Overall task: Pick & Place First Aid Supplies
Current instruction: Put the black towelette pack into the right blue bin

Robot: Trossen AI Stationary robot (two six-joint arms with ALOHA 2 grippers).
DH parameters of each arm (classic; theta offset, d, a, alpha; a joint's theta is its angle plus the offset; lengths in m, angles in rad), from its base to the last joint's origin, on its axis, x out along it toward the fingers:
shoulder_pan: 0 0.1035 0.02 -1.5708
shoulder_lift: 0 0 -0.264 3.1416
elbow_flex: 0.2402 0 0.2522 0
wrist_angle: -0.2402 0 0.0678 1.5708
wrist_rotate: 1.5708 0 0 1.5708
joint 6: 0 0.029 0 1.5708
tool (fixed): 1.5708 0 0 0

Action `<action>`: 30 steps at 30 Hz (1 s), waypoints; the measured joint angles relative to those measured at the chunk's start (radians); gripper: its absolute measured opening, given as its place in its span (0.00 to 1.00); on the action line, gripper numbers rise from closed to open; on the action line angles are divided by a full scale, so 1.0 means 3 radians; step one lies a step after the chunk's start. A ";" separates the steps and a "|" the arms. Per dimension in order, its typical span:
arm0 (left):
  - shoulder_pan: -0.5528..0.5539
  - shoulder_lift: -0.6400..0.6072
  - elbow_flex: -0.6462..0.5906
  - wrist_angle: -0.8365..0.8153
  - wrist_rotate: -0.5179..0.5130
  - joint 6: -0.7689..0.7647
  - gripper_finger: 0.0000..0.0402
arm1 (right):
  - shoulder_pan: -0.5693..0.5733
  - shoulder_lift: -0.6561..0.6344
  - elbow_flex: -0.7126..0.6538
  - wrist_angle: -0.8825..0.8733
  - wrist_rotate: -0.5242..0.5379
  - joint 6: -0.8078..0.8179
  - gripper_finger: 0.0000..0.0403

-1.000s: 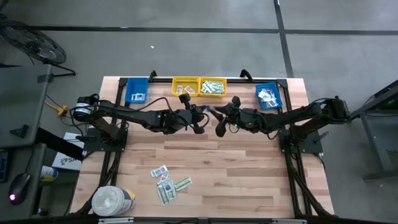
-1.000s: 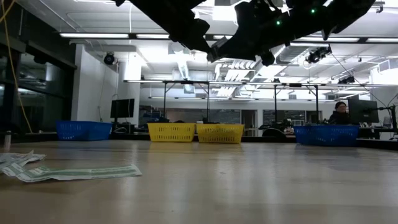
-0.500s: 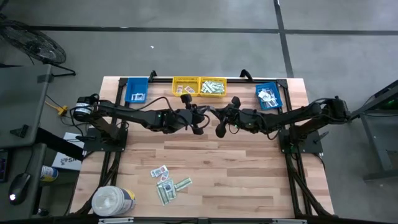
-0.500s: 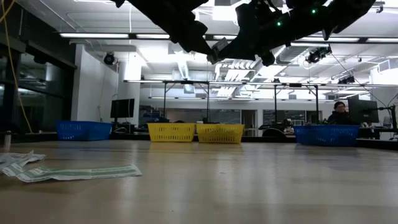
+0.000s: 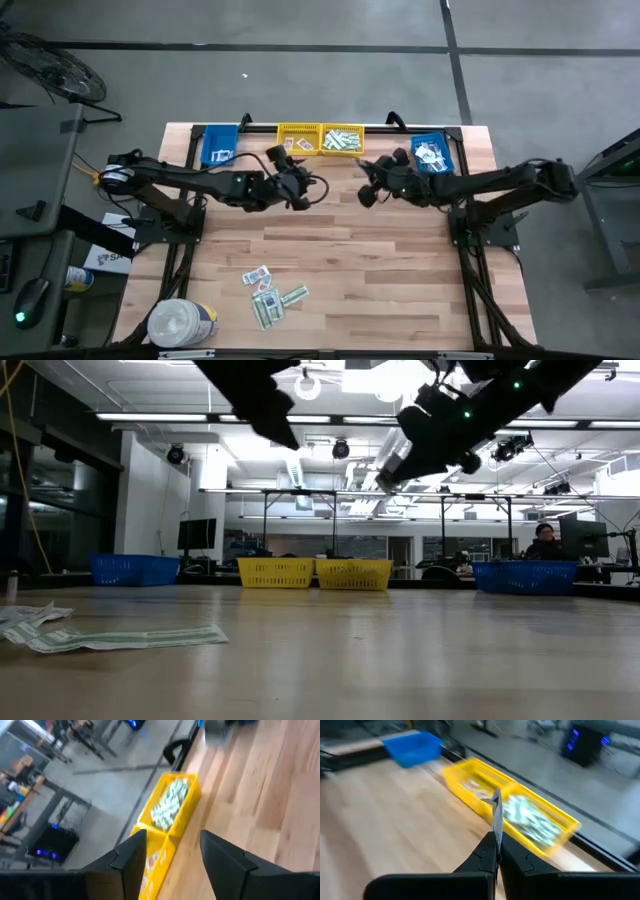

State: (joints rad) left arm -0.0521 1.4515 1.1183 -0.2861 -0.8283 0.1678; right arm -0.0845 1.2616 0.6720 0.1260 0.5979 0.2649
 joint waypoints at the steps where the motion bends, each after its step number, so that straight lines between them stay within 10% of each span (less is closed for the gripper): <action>1: 0.0001 -0.0013 -0.0009 -0.0103 0.0000 -0.0069 0.45 | -0.0058 -0.0051 0.0000 -0.0134 0.0001 0.0049 0.00; 18: -0.0001 -0.0583 -0.1920 0.2093 0.0647 -0.0468 0.29 | -0.1428 -0.0260 0.0000 -0.2022 -0.0262 0.0843 0.00; 30: -0.0001 -0.0629 -0.2201 0.2736 0.1240 -0.0298 0.29 | -0.2011 -0.0259 0.0000 -0.2315 -0.0464 0.0837 0.00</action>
State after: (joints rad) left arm -0.0525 1.2629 0.4580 0.5348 -0.4563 0.0785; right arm -0.6877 1.1839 0.6720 -0.5686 0.4586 0.5161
